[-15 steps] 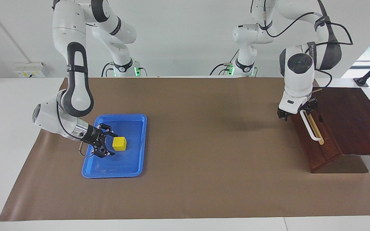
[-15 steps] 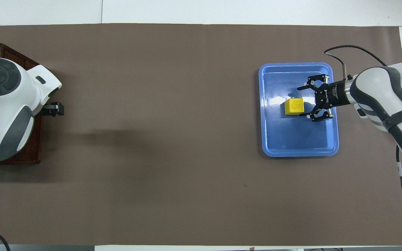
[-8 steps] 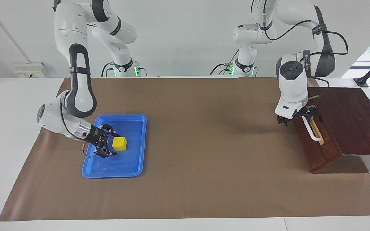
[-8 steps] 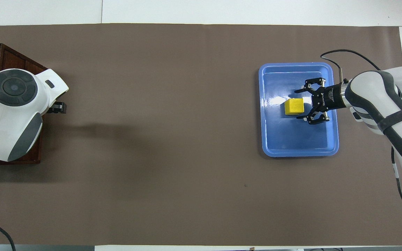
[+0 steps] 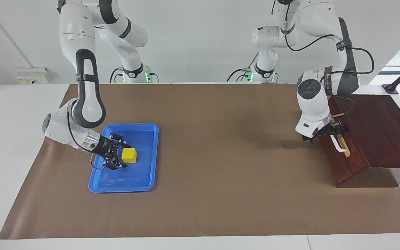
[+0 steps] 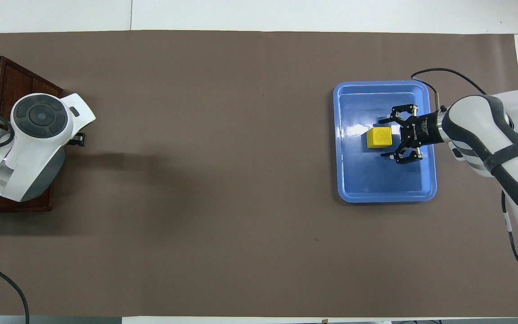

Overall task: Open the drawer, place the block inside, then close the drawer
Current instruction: 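Close the right gripper on the cube while the left gripper pulls the drawer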

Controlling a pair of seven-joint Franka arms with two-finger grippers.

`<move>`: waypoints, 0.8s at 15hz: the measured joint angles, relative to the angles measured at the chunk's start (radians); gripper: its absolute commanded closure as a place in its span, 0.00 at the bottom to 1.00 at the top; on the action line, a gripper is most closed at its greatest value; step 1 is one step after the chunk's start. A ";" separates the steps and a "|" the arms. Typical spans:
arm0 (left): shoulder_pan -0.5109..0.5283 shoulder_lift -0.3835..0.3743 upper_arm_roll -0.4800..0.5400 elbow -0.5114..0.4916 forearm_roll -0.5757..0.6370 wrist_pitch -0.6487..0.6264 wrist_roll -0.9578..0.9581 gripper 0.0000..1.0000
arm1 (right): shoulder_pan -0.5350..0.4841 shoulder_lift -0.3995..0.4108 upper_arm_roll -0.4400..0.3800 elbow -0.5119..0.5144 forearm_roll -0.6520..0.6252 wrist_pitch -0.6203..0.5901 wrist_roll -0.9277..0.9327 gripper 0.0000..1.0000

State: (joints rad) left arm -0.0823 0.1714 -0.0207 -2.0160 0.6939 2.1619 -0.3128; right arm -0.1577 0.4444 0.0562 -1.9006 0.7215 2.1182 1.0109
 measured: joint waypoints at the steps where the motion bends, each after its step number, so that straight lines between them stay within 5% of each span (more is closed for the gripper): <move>1: 0.003 0.000 0.001 0.000 0.000 0.013 -0.005 0.00 | 0.000 0.000 0.000 -0.003 0.000 0.002 0.000 0.01; 6: 0.007 0.001 0.000 0.007 -0.058 0.046 -0.082 0.00 | 0.000 0.000 0.000 -0.010 0.000 0.007 -0.002 0.12; 12: -0.021 0.001 -0.003 0.029 -0.179 0.052 -0.103 0.00 | -0.010 -0.006 -0.002 -0.011 0.002 0.006 -0.044 0.83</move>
State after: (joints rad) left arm -0.1034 0.1723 -0.0237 -1.9867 0.5150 2.2138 -0.4161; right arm -0.1680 0.4384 0.0538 -1.9114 0.7233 2.1246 0.9673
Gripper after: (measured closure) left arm 0.000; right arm 0.388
